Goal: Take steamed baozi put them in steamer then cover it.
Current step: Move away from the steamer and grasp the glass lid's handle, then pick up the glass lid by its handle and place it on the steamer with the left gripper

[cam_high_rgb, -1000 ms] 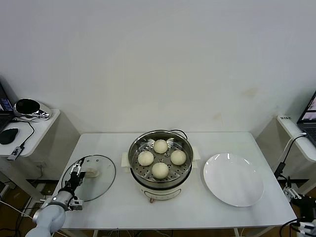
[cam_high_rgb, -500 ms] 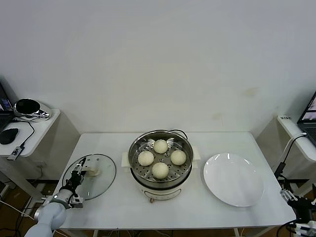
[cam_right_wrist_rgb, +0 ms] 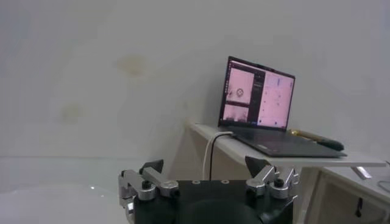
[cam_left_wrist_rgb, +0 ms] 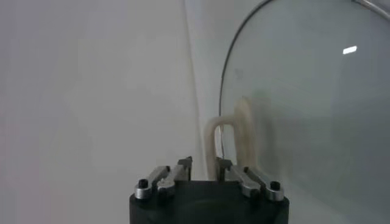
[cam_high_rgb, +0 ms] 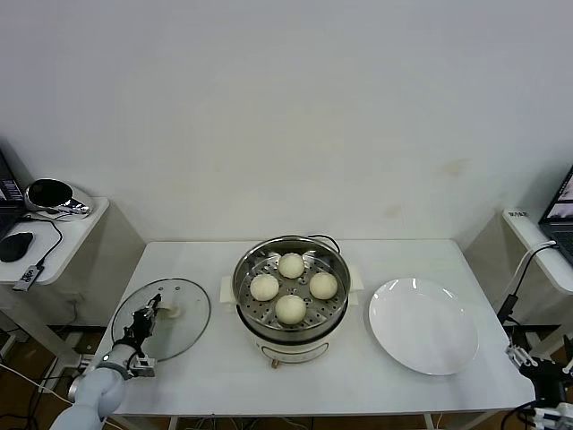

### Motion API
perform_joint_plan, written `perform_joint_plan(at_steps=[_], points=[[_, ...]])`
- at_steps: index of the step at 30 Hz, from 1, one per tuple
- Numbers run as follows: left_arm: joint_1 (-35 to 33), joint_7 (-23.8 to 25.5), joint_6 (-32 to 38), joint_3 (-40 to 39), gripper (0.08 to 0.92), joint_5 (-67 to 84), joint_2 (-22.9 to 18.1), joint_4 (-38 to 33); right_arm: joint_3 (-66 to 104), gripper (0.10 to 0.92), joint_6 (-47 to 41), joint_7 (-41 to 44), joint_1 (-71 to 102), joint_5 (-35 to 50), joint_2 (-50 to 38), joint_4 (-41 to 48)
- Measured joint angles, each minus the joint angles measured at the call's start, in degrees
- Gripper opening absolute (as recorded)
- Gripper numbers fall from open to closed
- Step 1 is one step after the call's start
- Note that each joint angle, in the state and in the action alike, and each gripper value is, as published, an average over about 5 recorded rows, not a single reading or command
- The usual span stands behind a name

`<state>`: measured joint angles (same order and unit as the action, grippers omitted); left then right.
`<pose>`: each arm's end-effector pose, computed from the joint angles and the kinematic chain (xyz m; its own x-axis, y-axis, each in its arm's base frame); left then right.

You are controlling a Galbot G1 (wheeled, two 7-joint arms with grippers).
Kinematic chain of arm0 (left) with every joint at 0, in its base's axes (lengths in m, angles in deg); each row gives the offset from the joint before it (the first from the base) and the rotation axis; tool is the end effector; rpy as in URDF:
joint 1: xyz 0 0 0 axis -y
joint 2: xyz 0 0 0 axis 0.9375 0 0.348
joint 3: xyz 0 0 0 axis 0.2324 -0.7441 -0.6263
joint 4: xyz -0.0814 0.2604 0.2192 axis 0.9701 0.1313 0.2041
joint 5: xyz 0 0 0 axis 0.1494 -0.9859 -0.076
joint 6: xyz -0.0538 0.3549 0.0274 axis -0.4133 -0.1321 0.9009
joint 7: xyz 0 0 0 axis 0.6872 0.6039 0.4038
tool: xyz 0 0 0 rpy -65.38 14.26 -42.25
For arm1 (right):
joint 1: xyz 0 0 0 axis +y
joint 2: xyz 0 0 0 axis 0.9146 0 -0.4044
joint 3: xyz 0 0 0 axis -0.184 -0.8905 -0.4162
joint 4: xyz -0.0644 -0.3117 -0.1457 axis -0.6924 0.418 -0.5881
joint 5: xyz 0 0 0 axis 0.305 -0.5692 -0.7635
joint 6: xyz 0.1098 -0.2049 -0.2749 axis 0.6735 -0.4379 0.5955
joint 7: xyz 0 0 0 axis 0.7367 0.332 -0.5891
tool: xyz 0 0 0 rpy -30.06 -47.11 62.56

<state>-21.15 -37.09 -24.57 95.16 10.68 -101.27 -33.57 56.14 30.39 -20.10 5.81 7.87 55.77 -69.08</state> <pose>0.3279 0.2133 -0.4356 -0.9791 0.0458 0.1979 0.1923 -0.1059 0.9756 0.1454 -0.2125 -0.3231 -0.9026 0.4282 0.0446 0.4120 0.8892 -0.1990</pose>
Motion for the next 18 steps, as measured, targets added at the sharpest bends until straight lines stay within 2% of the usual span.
perform_joint_plan(at_steps=[3,9,18], points=[[-0.3,-0.9,-0.1,0.1,0.144,0.8,0.0,0.0,0.0,0.823,0.1,0.1,0.0,-0.1,0.0,0.0],[-2.0,-2.6,-0.8,1.3,0.143,2.6,0.5,-2.0,0.0,0.823,0.3,0.3,0.1,-0.5,0.0,-0.3],[-9.9,-2.0,-5.8,6.6,0.142,7.0,2.2,-14.8,-0.5,0.823,0.5,0.7,0.6,-0.8,0.0,-1.1]])
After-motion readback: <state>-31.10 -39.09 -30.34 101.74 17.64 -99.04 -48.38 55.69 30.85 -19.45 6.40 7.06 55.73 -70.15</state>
